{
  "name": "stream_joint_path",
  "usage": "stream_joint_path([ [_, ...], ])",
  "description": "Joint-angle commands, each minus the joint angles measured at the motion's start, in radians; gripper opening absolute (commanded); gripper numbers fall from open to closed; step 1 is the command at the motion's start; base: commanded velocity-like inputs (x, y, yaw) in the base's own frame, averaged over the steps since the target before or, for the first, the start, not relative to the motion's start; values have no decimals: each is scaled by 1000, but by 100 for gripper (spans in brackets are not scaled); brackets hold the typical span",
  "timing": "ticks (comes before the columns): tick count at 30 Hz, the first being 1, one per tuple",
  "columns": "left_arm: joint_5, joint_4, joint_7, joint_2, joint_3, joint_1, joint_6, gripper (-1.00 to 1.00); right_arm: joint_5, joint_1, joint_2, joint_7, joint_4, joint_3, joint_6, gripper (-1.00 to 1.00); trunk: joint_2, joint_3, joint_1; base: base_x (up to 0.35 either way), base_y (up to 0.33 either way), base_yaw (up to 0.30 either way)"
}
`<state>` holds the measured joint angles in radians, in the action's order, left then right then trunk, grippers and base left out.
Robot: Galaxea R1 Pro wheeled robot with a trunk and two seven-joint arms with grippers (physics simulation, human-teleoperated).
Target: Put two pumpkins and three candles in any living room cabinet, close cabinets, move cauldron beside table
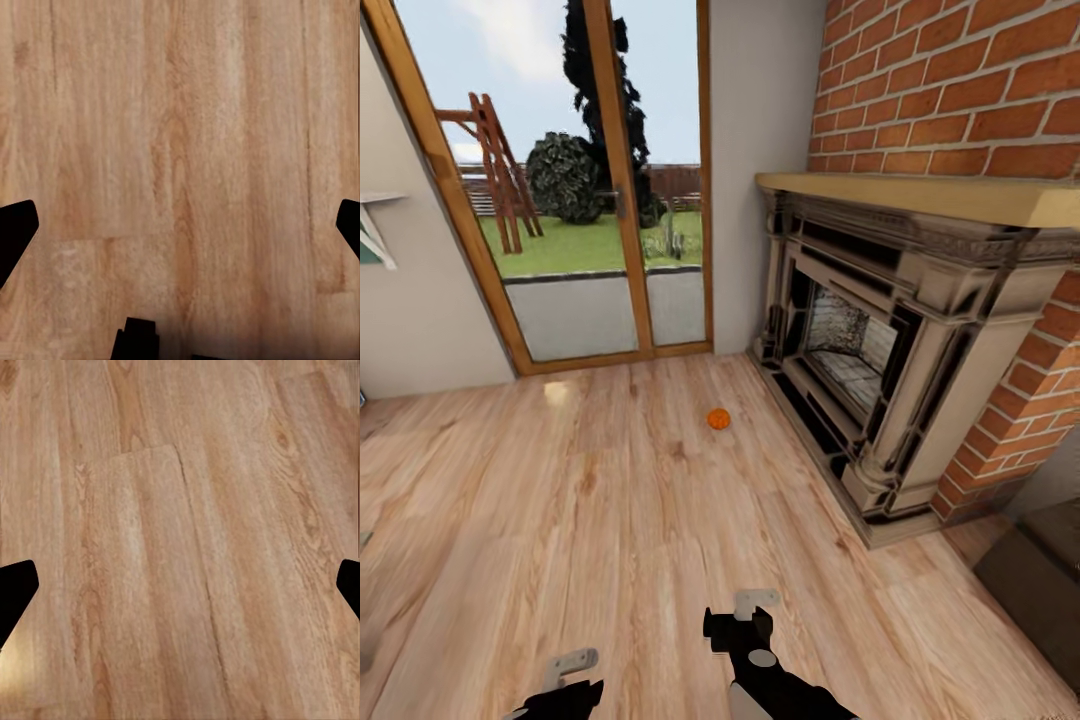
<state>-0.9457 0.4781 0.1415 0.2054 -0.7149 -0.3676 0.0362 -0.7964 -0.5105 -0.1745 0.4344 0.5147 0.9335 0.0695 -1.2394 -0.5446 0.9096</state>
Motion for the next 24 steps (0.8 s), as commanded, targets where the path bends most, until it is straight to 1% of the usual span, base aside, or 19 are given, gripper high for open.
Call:
stream_joint_path([
  [1,-7,4,9,2,-8,-1,2,100,-10,-2,0,6,-1,8,7,100,-1,-1,0,214,147,-263],
  [5,-7,4,9,2,-8,-1,2,100,-10,-2,0,6,-1,8,7,100,-1,-3,0,137,81,-267],
  [15,-7,4,9,2,-8,-1,2,100,-10,-2,0,6,-1,8,7,100,-1,-6,0,40,18,-273],
  [24,-7,4,9,2,-8,-1,2,100,-10,-2,0,6,-1,8,7,100,-1,-6,0,167,63,-276],
])
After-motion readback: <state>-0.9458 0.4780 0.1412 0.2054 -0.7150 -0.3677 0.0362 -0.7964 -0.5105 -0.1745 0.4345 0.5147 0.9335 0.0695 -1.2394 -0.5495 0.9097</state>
